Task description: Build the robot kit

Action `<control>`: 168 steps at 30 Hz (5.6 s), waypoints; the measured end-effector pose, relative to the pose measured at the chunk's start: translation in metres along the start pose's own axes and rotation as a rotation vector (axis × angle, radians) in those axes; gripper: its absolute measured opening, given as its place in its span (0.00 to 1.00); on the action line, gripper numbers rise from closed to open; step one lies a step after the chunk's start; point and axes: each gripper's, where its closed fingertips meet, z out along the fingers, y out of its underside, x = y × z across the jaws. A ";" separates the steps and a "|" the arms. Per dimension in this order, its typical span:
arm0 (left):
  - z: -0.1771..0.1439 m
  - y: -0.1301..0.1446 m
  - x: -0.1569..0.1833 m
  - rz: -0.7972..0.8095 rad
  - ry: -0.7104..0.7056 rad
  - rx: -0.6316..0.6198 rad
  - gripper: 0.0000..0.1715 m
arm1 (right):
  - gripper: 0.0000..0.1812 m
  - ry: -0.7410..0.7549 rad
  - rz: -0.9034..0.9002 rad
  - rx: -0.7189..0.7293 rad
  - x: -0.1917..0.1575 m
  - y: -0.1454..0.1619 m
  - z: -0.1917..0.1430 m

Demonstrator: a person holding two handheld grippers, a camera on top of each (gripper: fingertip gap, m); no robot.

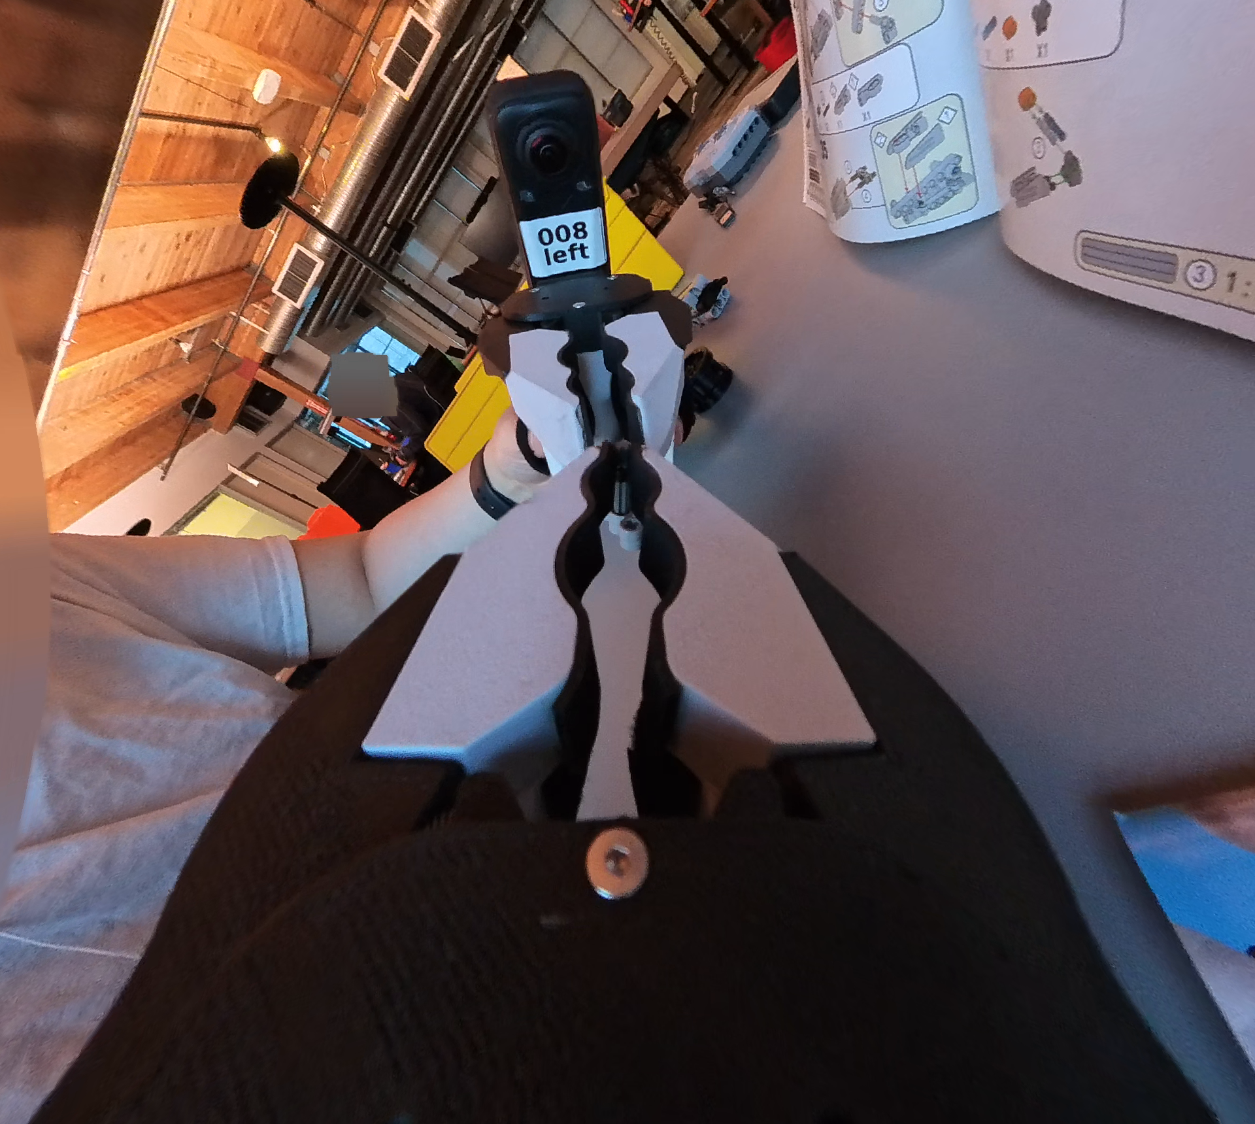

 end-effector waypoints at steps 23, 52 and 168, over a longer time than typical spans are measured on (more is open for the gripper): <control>0.000 -0.005 -0.010 -0.064 -0.072 0.057 0.02 | 0.02 0.101 -0.016 0.082 0.009 -0.009 0.000; 0.001 -0.010 -0.012 -0.013 -0.119 0.076 0.08 | 0.02 0.090 0.085 0.115 0.014 -0.011 0.002; 0.005 -0.010 -0.017 0.136 -0.302 0.096 0.03 | 0.01 0.174 0.002 0.222 0.014 -0.022 -0.003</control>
